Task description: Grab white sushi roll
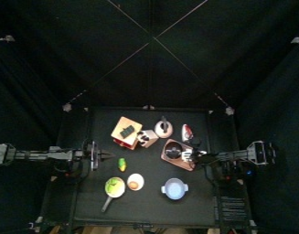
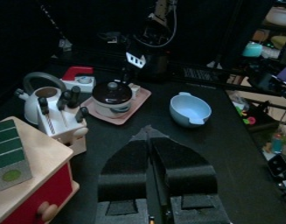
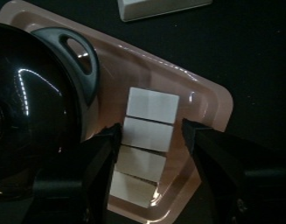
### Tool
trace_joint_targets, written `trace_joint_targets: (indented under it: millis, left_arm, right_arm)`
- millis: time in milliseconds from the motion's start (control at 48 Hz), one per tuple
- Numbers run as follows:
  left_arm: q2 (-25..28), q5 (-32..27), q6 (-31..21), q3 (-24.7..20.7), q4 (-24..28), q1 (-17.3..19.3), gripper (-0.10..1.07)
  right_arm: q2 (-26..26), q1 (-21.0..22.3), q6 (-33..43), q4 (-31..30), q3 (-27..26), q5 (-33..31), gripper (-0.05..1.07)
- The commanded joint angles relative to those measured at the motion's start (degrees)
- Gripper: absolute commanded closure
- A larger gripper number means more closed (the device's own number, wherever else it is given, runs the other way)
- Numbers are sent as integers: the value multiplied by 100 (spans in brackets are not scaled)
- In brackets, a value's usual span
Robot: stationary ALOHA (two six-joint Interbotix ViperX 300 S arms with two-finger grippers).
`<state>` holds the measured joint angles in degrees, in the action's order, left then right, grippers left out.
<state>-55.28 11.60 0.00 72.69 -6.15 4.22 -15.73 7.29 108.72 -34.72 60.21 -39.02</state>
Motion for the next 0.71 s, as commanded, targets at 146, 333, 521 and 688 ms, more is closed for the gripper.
trace_joint_targets:
  millis: [146,333,521,688]
  left_arm:
    - [9,18,9,-79,9,9,61]
    - [18,-9,9,-62,9,9,61]
    - [9,-9,9,-62,9,9,61]
    - [9,-9,9,-62,9,9,61]
  right_arm:
    - [53,132,-44,-18,-26,352,19]
    - [70,141,9,0,0,334,32]
    - [-44,141,-44,0,-44,316,45]
    - [-404,114,-70,-26,-79,105,45]
